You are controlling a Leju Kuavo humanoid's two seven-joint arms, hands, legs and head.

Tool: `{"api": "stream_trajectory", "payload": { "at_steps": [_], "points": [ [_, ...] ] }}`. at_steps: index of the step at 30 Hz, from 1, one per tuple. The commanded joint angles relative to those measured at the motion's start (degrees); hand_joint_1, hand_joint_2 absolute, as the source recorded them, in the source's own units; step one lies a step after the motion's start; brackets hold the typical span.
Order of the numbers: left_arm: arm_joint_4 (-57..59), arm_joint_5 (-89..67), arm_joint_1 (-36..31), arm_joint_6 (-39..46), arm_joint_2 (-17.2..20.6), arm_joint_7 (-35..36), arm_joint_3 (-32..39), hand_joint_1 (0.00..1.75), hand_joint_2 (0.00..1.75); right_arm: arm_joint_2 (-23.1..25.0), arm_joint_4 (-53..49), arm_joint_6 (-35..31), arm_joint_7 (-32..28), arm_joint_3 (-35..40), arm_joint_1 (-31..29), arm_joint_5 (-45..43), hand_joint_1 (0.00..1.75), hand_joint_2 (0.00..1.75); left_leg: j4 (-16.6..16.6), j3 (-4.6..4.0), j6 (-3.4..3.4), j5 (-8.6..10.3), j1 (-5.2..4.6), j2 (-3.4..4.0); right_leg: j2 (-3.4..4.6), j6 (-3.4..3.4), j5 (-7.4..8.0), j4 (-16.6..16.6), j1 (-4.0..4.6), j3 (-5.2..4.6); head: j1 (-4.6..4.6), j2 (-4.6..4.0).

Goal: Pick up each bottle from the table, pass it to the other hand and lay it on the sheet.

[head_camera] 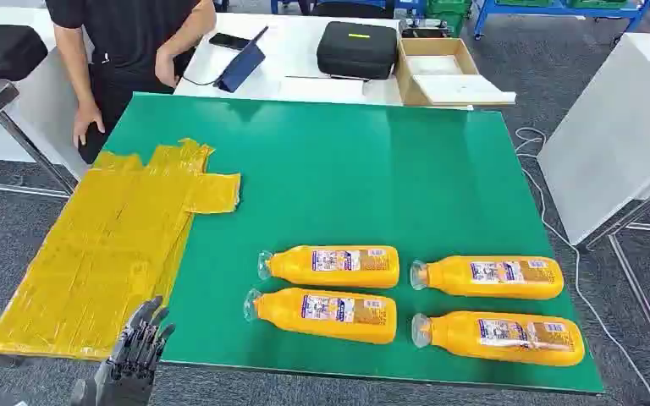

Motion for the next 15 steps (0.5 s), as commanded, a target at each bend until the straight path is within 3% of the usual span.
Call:
{"api": "stream_trajectory", "payload": {
  "at_steps": [1, 4, 5, 7, 10, 15],
  "points": [
    [1.1, 0.4, 1.5, 0.2, -0.8, 0.1, 1.9, 0.00, 0.00, -23.0, 9.7, -15.9, 22.2, 26.2, 9.2, -10.9, 0.00, 1.75, 0.0, 0.08, -0.21, -0.13, 0.09, 0.48, 0.43, -0.07, 0.08, -0.1, 0.08, 0.24, -0.02, 0.00],
    [1.2, 0.5, 1.4, 0.3, -0.7, 0.1, 1.8, 0.00, 0.00, -24.7, 9.6, -17.6, 23.8, 27.2, 10.5, -12.2, 0.00, 1.75, 0.0, 0.22, -0.28, -0.09, 0.09, 0.15, 0.09, -0.08, -0.01, -0.1, 0.10, 0.73, 0.00, 0.00],
    [1.2, 0.5, 1.4, 0.3, -0.7, 0.1, 1.8, 0.00, 0.00, -24.7, 9.6, -17.6, 23.8, 27.2, 10.5, -12.2, 0.00, 1.75, 0.1, 0.29, -0.23, -0.05, 0.08, 0.05, 0.01, -0.09, -0.01, -0.1, 0.08, 0.18, 0.02, 0.00],
    [1.3, 1.3, 1.5, 0.7, 0.2, 0.4, 1.3, 0.00, 0.00, -33.7, 12.6, -25.0, 32.4, 33.9, 11.1, -16.0, 0.00, 1.75, 0.0, 0.27, -0.36, -0.10, 0.04, 0.04, 0.00, -0.14, -0.05, -0.1, 0.04, 0.17, -0.02, 0.00],
    [1.7, 2.5, 1.4, 1.5, 1.4, 0.8, 0.7, 0.00, 0.00, -38.6, 20.2, -28.2, 36.6, 41.8, 3.8, -18.1, 0.00, 1.75, -0.1, 0.30, -0.17, -0.15, 0.02, 0.43, 0.43, 0.01, 0.05, -0.2, 0.04, 0.22, -0.04, 0.00],
    [1.3, 4.2, 1.8, 2.5, 2.0, 1.3, 0.7, 0.00, 0.00, -38.8, 28.3, -27.8, 38.7, 49.9, -6.4, -18.9, 0.00, 1.75, -0.1, 0.44, -0.19, -0.06, 0.09, 0.54, 0.42, -0.12, 0.23, -0.3, 0.13, 0.86, 0.00, 0.00]
  ]
}}
